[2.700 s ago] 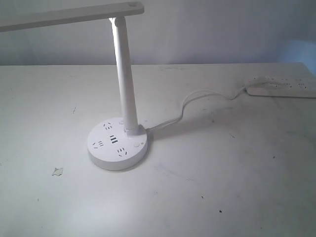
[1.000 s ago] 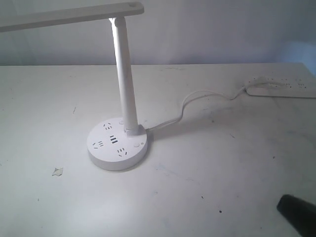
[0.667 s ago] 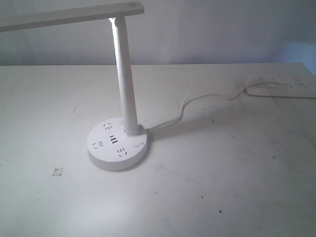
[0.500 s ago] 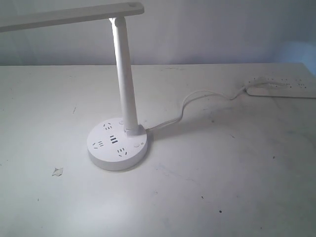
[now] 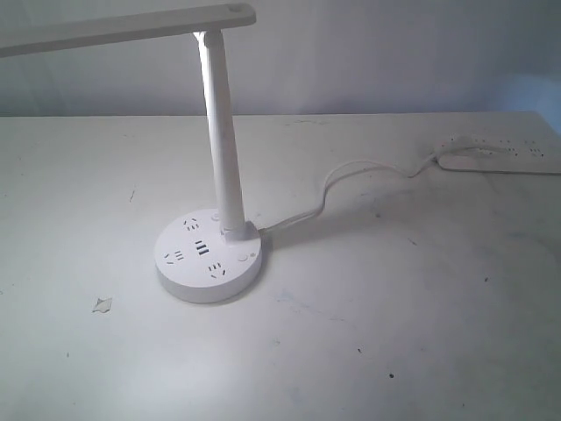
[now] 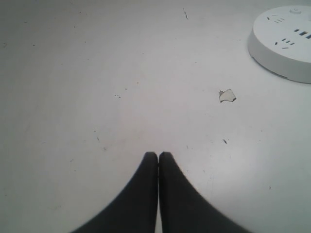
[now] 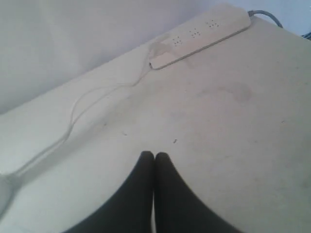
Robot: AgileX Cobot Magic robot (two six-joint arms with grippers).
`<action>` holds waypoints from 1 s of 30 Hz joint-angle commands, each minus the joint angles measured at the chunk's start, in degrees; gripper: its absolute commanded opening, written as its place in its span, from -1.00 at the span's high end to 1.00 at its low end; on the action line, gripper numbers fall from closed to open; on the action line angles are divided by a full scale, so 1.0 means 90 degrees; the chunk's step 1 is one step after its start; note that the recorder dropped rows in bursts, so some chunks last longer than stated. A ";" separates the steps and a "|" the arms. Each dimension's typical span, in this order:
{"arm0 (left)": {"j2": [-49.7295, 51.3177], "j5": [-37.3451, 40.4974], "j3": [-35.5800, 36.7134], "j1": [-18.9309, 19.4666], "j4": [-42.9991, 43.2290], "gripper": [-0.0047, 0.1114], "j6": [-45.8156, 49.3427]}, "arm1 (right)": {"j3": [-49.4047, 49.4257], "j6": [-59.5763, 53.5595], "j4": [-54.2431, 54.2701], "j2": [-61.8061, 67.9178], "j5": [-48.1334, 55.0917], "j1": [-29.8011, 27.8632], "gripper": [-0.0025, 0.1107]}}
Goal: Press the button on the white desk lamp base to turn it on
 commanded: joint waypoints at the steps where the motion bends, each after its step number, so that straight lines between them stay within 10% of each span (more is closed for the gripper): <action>1: -0.0023 0.0045 0.0006 -0.0001 -0.0015 0.92 -0.0007 | 0.0010 -0.0319 -0.1581 -0.0020 -0.0290 -0.0050 0.96; 16: -0.0023 0.0045 0.0006 -0.0001 -0.0015 0.92 -0.0007 | 0.0010 -0.0986 -0.2259 -0.0020 -0.0328 -0.0050 0.96; 30: -0.0023 0.0045 0.0006 -0.0001 -0.0015 0.92 -0.0007 | 0.0010 -0.0986 -0.2261 -0.0020 -0.0348 0.1381 0.96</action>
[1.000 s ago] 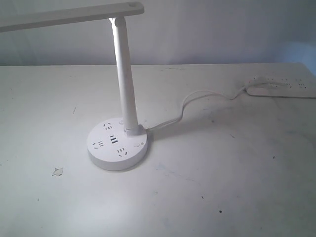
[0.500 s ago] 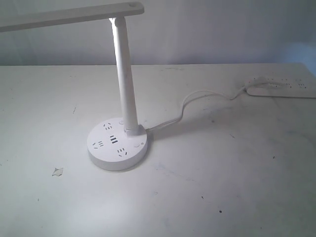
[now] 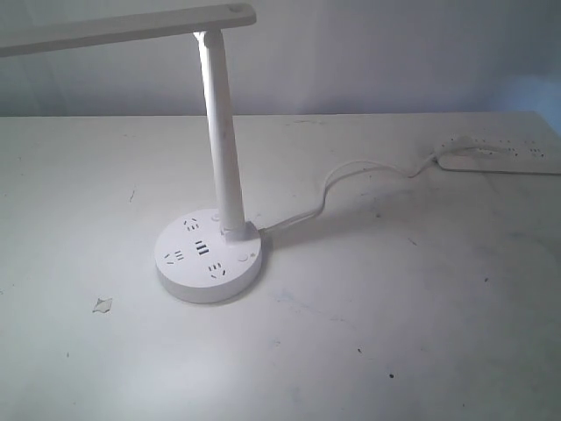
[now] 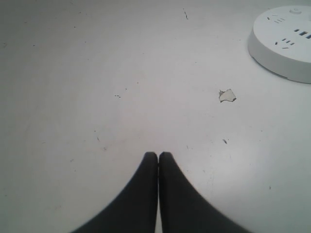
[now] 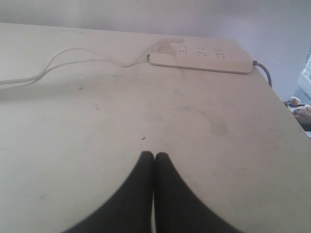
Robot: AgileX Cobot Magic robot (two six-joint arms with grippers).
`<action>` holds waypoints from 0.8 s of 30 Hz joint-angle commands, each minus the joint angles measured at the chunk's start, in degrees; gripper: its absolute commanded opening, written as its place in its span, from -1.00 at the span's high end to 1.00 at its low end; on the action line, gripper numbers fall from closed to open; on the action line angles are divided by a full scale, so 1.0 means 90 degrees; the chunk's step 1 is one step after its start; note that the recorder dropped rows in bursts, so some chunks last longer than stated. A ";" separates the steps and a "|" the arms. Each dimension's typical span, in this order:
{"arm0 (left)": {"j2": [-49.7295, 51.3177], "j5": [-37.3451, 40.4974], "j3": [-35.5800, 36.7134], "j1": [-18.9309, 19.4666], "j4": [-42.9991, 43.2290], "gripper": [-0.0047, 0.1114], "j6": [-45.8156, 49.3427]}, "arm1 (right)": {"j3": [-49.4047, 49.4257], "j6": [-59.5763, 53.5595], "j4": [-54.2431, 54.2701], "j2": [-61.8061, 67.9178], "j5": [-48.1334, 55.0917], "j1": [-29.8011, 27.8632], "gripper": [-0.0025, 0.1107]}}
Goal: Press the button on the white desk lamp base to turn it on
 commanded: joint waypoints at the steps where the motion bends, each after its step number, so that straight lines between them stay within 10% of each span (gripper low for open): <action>1: -0.0023 0.0045 0.0006 -0.0001 -0.0015 0.92 -0.0007 | 0.0010 -0.0068 -0.0063 -0.0020 -0.0084 0.0297 0.96; 24: -0.0023 0.0045 0.0006 -0.0001 -0.0015 0.92 -0.0007 | 0.0010 -0.0056 -0.0063 -0.0020 -0.0057 0.0331 0.96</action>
